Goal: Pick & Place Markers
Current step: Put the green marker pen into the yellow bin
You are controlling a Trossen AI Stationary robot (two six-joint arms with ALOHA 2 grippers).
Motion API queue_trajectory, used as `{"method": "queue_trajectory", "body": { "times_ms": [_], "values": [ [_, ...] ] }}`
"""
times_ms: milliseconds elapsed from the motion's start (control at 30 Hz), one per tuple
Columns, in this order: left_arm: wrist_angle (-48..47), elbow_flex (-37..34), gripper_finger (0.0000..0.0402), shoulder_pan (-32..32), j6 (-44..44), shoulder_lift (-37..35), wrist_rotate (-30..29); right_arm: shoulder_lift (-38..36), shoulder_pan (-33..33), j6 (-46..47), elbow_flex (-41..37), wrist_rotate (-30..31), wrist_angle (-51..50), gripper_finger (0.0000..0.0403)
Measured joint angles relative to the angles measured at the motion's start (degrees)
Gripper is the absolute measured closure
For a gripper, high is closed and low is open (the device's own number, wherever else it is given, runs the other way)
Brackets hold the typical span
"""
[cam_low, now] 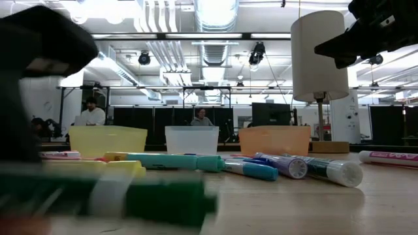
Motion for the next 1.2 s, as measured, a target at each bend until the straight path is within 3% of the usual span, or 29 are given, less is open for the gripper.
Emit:
{"method": "queue_trajectory", "body": {
  "times_ms": [167,300,467,633,933,1200],
  "values": [
    [-5.31,0.00,0.0354,0.31,1.59,-5.12,-4.80,0.00,0.00,-0.02,0.00,-0.01,0.00,0.0394],
    [-17.85,0.00,0.0354,0.37,-1.40,-10.62,-12.22,0.00,0.00,-0.01,0.00,-0.01,0.00,0.0394],
    [-40.25,-0.20,0.0354,1.22,-14.49,-17.50,-20.78,0.00,-0.02,0.00,0.00,0.00,0.00,0.0394],
    [-54.69,-4.40,0.0354,4.73,-28.70,-24.60,-23.38,-0.01,0.00,-0.01,0.00,-0.02,0.01,0.0394],
    [-57.33,-17.12,0.0352,22.18,-43.39,-37.53,-19.14,-0.01,0.00,0.00,0.00,-0.02,0.02,0.0394],
    [-54.27,-26.18,0.0344,41.26,-37.45,-45.41,-15.91,-0.01,-0.01,0.00,0.00,-0.01,0.02,0.0394]
  ]
}}
